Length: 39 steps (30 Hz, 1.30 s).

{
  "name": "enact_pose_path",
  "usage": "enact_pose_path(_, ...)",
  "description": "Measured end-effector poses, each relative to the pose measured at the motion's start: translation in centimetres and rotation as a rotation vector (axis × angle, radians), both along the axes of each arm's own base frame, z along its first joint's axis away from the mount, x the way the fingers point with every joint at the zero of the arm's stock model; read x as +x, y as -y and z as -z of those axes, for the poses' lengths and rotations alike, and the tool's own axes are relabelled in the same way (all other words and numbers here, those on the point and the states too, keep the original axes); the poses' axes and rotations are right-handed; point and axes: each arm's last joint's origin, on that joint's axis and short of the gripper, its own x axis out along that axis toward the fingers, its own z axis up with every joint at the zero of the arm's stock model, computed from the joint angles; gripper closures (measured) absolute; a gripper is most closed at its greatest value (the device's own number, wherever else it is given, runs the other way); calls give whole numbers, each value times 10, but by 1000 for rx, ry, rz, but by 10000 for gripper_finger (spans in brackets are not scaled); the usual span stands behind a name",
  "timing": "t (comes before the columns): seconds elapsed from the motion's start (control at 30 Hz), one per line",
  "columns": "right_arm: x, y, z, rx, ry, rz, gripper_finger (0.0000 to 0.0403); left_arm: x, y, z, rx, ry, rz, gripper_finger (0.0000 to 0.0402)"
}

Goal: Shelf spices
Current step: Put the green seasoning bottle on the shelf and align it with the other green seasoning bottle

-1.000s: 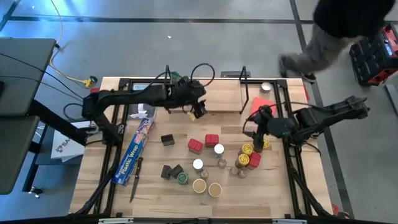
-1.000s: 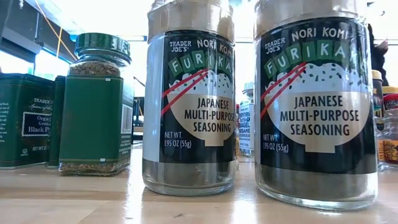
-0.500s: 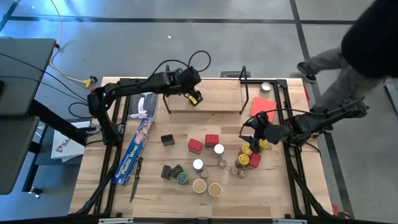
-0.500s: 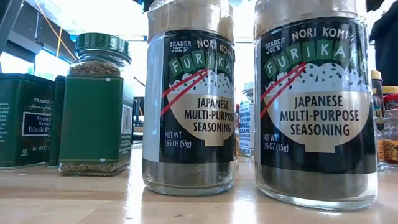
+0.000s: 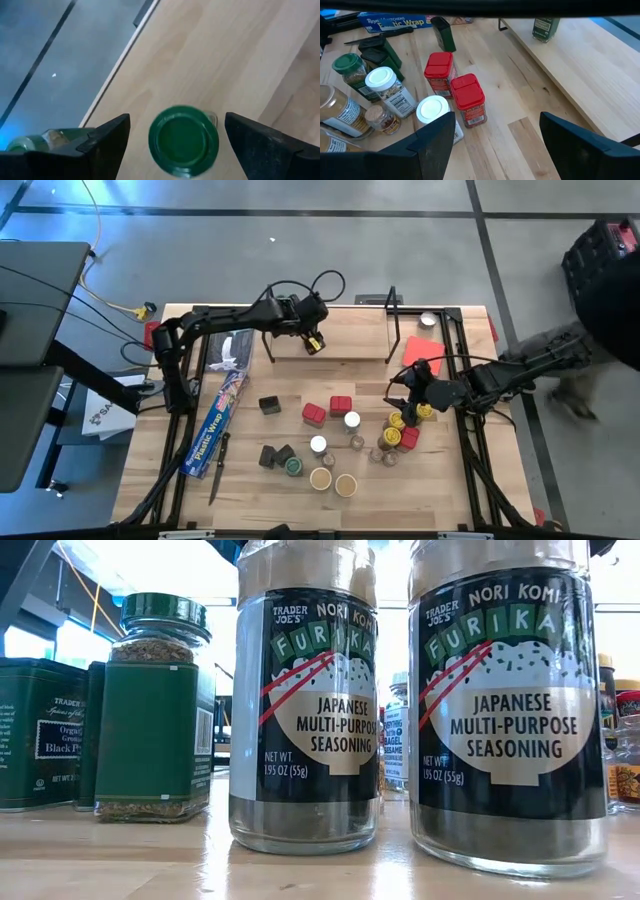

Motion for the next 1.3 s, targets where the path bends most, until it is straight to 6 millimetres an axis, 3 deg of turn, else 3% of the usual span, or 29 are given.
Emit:
enact_pose_path(0.23, 0, 0, 0, 3, 1, 4, 119, -7, -6, 2, -23, -49, -9, 95)
enact_pose_path(0.73, 0, 0, 0, 0, 2, 4, 119, -14, -5, 4, 14, -181, 55, 207)
enact_pose_path(1.3, 0, 0, 0, 2, 3, 6, 119, -39, -11, 7, 29, -447, 29, 191)
